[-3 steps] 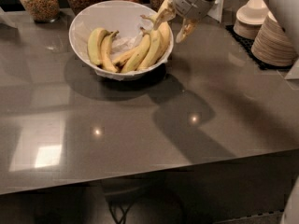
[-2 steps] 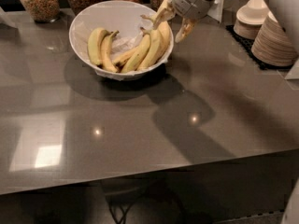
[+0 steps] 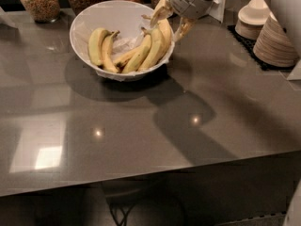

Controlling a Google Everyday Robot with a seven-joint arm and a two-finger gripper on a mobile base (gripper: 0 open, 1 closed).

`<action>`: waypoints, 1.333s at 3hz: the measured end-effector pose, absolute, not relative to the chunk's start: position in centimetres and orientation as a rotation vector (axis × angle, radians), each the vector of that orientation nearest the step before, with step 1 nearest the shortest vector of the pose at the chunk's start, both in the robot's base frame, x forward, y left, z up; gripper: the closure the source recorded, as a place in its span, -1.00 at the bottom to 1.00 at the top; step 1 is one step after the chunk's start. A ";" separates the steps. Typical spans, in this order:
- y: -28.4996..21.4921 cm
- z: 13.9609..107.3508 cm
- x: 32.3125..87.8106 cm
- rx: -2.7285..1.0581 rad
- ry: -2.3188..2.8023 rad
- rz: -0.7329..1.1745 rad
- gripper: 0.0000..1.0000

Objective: Pick banana from white bowl

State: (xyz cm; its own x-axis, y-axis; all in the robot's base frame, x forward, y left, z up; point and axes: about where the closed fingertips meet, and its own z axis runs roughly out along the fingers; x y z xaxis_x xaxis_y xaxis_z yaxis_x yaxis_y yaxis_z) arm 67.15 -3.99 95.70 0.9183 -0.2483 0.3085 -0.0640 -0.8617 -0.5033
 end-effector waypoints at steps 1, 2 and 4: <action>-3.4 95.4 67.2 -2.557 0.227 -0.486 -0.12; -3.0 94.8 67.2 -2.549 0.233 -0.463 -0.12; -2.7 94.1 67.4 -2.545 0.237 -0.441 -0.10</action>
Offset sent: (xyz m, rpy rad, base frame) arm 0.0001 0.0105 -0.0119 0.0570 0.0352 0.0008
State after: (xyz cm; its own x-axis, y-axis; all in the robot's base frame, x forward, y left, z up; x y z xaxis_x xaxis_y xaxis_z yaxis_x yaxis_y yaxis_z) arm 67.39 -2.75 94.12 0.9308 -0.2549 0.2620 -0.0775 -0.8381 -0.5400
